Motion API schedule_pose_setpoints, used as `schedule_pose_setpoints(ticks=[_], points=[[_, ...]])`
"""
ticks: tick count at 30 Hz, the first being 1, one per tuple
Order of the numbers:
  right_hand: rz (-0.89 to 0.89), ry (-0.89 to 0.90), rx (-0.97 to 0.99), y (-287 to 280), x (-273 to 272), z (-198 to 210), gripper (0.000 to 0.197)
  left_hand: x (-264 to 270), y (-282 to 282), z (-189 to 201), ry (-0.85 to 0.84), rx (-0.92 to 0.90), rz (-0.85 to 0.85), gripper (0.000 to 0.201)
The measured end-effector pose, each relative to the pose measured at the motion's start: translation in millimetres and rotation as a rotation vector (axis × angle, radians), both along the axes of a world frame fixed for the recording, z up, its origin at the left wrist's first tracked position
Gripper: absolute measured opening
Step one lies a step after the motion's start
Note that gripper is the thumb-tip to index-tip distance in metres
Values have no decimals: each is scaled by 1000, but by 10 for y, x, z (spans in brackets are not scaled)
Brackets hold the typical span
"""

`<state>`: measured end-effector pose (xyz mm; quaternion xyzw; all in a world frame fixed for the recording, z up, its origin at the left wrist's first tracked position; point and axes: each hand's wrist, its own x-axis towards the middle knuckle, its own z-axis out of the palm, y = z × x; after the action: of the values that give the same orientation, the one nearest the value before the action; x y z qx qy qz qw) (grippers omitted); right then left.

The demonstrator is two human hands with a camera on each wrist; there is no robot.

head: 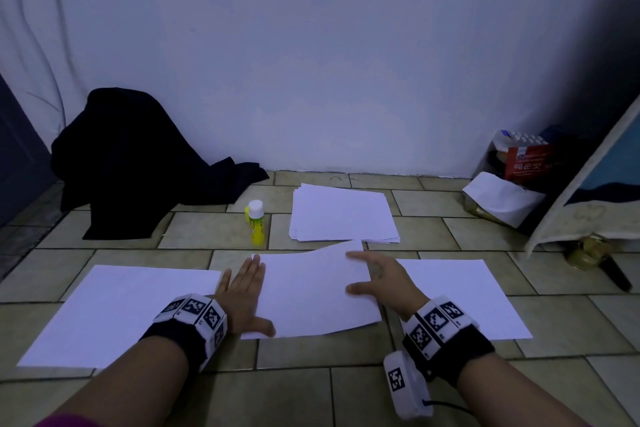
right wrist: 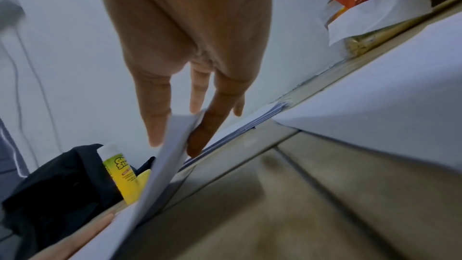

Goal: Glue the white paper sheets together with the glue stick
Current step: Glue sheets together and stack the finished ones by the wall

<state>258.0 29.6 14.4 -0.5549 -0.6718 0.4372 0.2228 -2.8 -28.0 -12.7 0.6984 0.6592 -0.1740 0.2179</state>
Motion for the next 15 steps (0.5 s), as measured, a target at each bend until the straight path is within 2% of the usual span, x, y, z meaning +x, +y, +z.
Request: schedule_pose_setpoints(ticks=[2, 4, 8, 15], points=[[64, 9, -75, -37, -6, -19, 48, -6, 2, -4, -5, 0, -4, 119], [96, -7, -110, -53, -13, -32, 42, -16, 9, -7, -16, -9, -6, 120], [93, -74, -84, -9, 30, -28, 42, -55, 27, -17, -54, -27, 1, 122], [-25, 55, 14, 144, 230, 232, 44, -47, 9, -33, -59, 3, 17, 103]])
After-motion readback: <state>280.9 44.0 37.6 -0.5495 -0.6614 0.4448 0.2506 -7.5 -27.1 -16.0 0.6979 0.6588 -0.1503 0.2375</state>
